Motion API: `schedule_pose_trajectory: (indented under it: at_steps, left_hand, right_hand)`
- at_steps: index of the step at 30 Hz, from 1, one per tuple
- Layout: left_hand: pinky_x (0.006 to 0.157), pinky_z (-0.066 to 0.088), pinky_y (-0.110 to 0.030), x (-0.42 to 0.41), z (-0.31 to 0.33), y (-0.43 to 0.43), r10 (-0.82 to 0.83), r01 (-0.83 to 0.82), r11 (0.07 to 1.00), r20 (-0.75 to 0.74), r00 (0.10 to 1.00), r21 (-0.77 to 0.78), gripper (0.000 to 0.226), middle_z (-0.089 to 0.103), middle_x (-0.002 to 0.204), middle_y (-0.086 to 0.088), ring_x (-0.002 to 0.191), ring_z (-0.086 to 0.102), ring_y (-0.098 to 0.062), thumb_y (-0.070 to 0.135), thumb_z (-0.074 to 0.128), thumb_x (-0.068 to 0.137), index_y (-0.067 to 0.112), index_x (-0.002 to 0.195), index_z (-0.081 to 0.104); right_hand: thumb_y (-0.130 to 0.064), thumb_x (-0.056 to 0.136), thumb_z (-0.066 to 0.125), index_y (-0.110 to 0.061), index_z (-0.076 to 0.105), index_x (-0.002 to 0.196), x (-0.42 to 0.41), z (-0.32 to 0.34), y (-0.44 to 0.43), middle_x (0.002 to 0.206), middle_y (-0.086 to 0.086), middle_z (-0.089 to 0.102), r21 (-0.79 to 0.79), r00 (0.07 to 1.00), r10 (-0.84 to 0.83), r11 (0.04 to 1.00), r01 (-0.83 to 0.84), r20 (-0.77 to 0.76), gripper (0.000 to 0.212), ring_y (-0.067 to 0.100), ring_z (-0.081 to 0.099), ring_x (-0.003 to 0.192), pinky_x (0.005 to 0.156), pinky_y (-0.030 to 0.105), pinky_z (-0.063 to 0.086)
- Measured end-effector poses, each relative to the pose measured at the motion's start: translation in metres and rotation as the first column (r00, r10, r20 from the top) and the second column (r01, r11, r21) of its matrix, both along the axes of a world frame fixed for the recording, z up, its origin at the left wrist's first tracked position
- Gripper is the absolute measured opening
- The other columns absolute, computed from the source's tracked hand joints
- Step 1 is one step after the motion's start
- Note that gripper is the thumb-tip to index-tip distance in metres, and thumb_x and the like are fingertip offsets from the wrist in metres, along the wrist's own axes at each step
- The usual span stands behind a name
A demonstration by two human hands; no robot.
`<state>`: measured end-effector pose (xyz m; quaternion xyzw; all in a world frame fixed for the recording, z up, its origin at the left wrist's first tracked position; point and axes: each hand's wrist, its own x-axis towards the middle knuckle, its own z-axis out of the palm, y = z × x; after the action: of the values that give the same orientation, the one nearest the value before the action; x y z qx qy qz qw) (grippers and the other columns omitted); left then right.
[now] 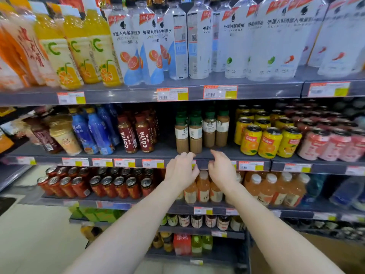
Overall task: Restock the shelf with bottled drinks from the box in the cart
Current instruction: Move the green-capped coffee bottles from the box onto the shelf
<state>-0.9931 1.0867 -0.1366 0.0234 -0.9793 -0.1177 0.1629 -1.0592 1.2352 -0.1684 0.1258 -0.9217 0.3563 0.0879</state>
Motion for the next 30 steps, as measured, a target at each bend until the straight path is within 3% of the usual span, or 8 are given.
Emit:
schedule_pose_trajectory:
  at_steps: [7, 13, 16, 19, 23, 28, 30]
  left_hand:
    - [0.079, 0.056, -0.041, 0.081, 0.007, 0.027, -0.116, 0.113, 0.992, -0.047, 0.992, -0.057, 0.026, 0.067, 0.102, -0.004, 0.095, 0.065, -0.030, 0.038, 0.052, 0.092, 0.021, 0.105, 0.066]
    - [0.075, 0.050, -0.038, 0.168, -0.020, 0.064, -0.238, 0.242, 0.965, 0.051, 0.970, -0.100, 0.023, 0.064, 0.106, -0.006, 0.098, 0.065, -0.030, 0.037, 0.052, 0.095, 0.018, 0.106, 0.059]
    - [0.082, 0.050, -0.039, 0.204, -0.043, 0.092, -0.295, 0.301, 0.953, 0.111, 0.949, -0.041, 0.034, 0.063, 0.115, -0.004, 0.106, 0.063, -0.028, 0.040, 0.051, 0.097, 0.019, 0.123, 0.059]
    - [0.084, 0.051, -0.039, 0.232, -0.059, 0.121, -0.349, 0.357, 0.934, 0.172, 0.921, -0.020, 0.042, 0.059, 0.126, -0.007, 0.110, 0.061, -0.029, 0.041, 0.051, 0.097, 0.019, 0.133, 0.055]
    - [0.074, 0.053, -0.039, 0.258, -0.068, 0.162, -0.379, 0.406, 0.912, 0.257, 0.889, -0.055, 0.035, 0.057, 0.117, -0.008, 0.100, 0.061, -0.029, 0.042, 0.049, 0.101, 0.017, 0.125, 0.053]
    - [0.086, 0.051, -0.042, 0.263, -0.067, 0.224, -0.415, 0.465, 0.870, 0.266, 0.870, -0.163, 0.035, 0.060, 0.118, -0.007, 0.108, 0.060, -0.029, 0.038, 0.048, 0.100, 0.018, 0.127, 0.056]
    - [0.086, 0.051, -0.042, 0.259, -0.067, 0.259, -0.426, 0.478, 0.858, 0.263, 0.866, -0.186, 0.032, 0.061, 0.116, -0.007, 0.108, 0.060, -0.029, 0.037, 0.050, 0.099, 0.018, 0.123, 0.058]
  right_hand:
    - [-0.020, 0.097, 0.051, -0.017, 0.058, 0.135, 0.088, 0.002, 0.042, 0.133, 0.010, 0.063, 0.193, 0.989, -0.103, 0.978, 0.081, 0.105, 0.038, 0.032, 0.061, 0.119, 0.092, 0.042, 0.054]
    - [-0.019, 0.097, 0.051, -0.017, 0.059, 0.133, 0.199, -0.020, 0.077, 0.129, 0.007, 0.065, 0.295, 0.975, -0.156, 0.950, 0.105, 0.155, 0.037, 0.028, 0.064, 0.114, 0.091, 0.041, 0.056]
    - [-0.019, 0.097, 0.049, -0.021, 0.057, 0.138, 0.246, -0.032, 0.106, 0.133, 0.005, 0.062, 0.345, 0.943, -0.231, 0.928, 0.140, 0.238, 0.042, 0.028, 0.065, 0.114, 0.086, 0.038, 0.057]
    - [-0.021, 0.095, 0.048, -0.023, 0.059, 0.129, 0.284, -0.041, 0.145, 0.126, 0.004, 0.065, 0.380, 0.927, -0.279, 0.909, 0.172, 0.249, 0.036, 0.028, 0.065, 0.109, 0.086, 0.041, 0.057]
    - [-0.020, 0.099, 0.053, -0.016, 0.058, 0.135, 0.317, -0.061, 0.202, 0.135, 0.006, 0.062, 0.438, 0.894, -0.348, 0.876, 0.203, 0.282, 0.037, 0.027, 0.061, 0.122, 0.096, 0.039, 0.054]
    - [-0.027, 0.101, 0.051, -0.015, 0.053, 0.141, 0.335, -0.079, 0.281, 0.140, 0.009, 0.057, 0.556, 0.905, -0.348, 0.815, 0.162, 0.246, 0.042, 0.028, 0.061, 0.121, 0.093, 0.040, 0.055]
    - [-0.027, 0.102, 0.050, -0.014, 0.050, 0.144, 0.339, -0.085, 0.321, 0.144, 0.009, 0.055, 0.557, 0.906, -0.348, 0.814, 0.165, 0.241, 0.043, 0.027, 0.056, 0.130, 0.096, 0.040, 0.054]
